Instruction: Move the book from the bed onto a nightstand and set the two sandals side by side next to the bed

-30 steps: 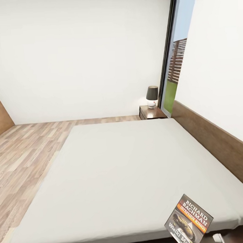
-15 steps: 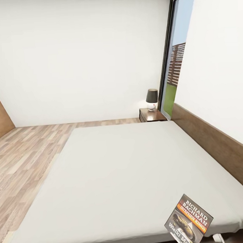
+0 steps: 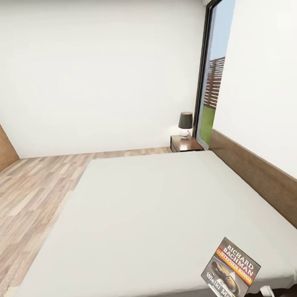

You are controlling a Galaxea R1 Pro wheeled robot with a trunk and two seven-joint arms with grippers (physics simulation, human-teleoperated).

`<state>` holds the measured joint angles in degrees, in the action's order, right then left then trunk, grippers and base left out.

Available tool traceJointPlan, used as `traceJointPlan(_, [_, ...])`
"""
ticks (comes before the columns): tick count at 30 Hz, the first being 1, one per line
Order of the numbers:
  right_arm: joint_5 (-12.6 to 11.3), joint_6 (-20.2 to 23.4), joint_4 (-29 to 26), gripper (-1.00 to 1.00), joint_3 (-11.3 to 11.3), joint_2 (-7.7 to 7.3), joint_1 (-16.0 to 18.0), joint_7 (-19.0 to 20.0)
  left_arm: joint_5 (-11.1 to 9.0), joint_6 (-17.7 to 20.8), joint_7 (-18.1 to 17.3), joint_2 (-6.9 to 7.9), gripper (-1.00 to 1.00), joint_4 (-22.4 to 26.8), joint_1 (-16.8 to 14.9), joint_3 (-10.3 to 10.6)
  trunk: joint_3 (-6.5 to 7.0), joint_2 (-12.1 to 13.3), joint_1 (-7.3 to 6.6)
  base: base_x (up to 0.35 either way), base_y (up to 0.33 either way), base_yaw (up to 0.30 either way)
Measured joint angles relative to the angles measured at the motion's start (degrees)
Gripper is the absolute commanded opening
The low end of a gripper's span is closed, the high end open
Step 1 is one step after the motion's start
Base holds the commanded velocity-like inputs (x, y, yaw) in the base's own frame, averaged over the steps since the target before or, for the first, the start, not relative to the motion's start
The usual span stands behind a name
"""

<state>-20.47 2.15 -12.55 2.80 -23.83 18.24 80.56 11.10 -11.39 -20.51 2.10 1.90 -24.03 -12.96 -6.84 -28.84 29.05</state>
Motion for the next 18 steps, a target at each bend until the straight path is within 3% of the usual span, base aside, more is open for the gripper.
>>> traceJointPlan(18, [0.0,0.0,0.0,-1.0,0.0,0.0,0.0,0.0,0.0,0.0,0.0,0.0,1.0,0.0,0.0,0.0,0.92,0.0,0.0,0.0,0.0,0.0])
